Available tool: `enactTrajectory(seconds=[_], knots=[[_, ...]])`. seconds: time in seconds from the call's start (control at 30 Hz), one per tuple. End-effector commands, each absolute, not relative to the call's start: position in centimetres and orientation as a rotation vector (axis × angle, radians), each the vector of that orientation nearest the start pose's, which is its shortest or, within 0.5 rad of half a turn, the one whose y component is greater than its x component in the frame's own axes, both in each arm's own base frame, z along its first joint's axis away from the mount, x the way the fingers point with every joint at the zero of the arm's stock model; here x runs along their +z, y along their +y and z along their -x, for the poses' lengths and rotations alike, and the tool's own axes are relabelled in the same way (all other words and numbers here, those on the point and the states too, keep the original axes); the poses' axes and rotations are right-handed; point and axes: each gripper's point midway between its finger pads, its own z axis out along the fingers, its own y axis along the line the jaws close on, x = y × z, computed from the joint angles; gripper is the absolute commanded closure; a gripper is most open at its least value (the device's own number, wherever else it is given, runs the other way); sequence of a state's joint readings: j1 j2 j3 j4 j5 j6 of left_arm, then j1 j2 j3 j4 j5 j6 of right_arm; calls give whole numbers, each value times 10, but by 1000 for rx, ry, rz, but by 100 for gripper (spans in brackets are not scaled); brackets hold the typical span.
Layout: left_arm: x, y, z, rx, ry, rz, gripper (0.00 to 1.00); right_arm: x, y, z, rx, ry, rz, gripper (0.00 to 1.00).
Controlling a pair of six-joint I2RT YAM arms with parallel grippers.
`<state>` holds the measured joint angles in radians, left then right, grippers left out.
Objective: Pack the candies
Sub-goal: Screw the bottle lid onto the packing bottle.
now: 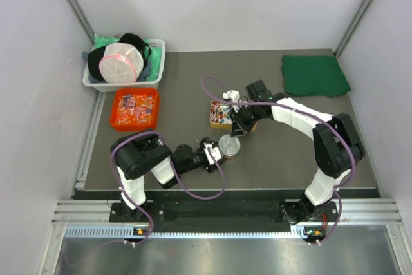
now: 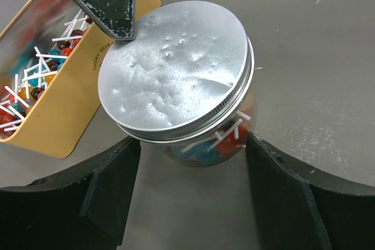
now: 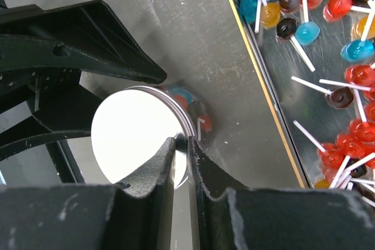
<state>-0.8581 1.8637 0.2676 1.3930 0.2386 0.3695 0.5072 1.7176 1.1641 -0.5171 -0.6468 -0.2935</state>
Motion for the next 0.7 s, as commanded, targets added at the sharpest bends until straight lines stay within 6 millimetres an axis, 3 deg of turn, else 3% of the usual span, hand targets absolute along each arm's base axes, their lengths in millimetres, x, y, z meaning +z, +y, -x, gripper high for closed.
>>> enactTrajectory(seconds=[0.0, 0.67], knots=[[82, -317, -244, -546, 1173, -1059, 23, 86, 253, -264, 908, 2280, 1225, 88], [81, -317, -245, -543, 1176, -1060, 23, 75, 231, -230, 906, 2377, 1269, 96]])
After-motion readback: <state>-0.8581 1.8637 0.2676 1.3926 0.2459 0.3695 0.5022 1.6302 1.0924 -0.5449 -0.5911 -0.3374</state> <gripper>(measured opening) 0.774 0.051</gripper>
